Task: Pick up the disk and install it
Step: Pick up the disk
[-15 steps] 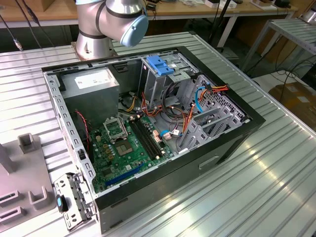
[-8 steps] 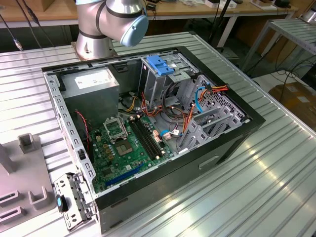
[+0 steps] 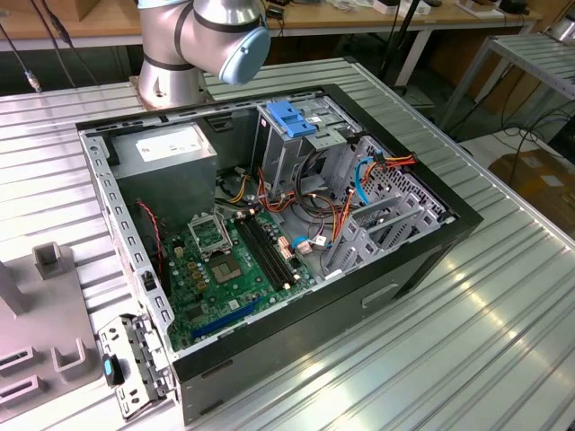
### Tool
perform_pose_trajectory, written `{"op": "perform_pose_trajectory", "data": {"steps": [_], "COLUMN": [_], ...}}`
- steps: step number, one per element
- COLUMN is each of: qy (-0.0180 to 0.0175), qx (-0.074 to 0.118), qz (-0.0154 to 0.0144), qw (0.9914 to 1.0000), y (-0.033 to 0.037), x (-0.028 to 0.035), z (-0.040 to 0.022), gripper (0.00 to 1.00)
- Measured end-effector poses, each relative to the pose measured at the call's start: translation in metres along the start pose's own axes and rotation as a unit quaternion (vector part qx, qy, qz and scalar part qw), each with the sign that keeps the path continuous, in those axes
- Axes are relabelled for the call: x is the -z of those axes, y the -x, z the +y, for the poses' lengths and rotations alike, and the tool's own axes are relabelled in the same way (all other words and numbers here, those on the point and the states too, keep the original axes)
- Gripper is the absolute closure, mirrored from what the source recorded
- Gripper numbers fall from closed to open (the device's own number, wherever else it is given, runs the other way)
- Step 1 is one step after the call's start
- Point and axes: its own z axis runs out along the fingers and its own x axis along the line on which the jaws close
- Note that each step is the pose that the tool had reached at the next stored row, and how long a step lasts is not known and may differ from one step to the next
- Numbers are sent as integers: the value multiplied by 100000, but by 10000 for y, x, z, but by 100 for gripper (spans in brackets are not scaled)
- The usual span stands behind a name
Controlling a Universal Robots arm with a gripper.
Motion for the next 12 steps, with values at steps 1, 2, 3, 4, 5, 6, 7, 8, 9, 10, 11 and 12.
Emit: {"op": "perform_pose_trajectory", "data": {"steps": [1, 2, 3, 4, 5, 6, 7, 8, 9, 10, 11, 12], "qy": [1, 1, -3, -1, -1, 2, -2, 2, 1, 0, -1, 2], "qx": [1, -2, -1, 0, -1, 0, 0, 2, 1, 2, 0, 0], "qz": [-6, -6, -11, -13, -15, -16, -19, -19, -22, -27, -29, -27], "qw": [100000, 100000, 100000, 100000, 100000, 100000, 100000, 100000, 100000, 100000, 100000, 100000], "y": [0, 1, 1, 1, 1, 2, 2, 2, 2, 2, 2, 3], "x": [0, 0, -1, -1, -1, -1, -1, -1, -1, -2, -2, -2], "z": [-11, -17, -21, -27, -32, -38, -42, -48, -53, -59, -63, -70], "gripper": [63, 63, 63, 63, 63, 63, 63, 63, 63, 63, 63, 63]}}
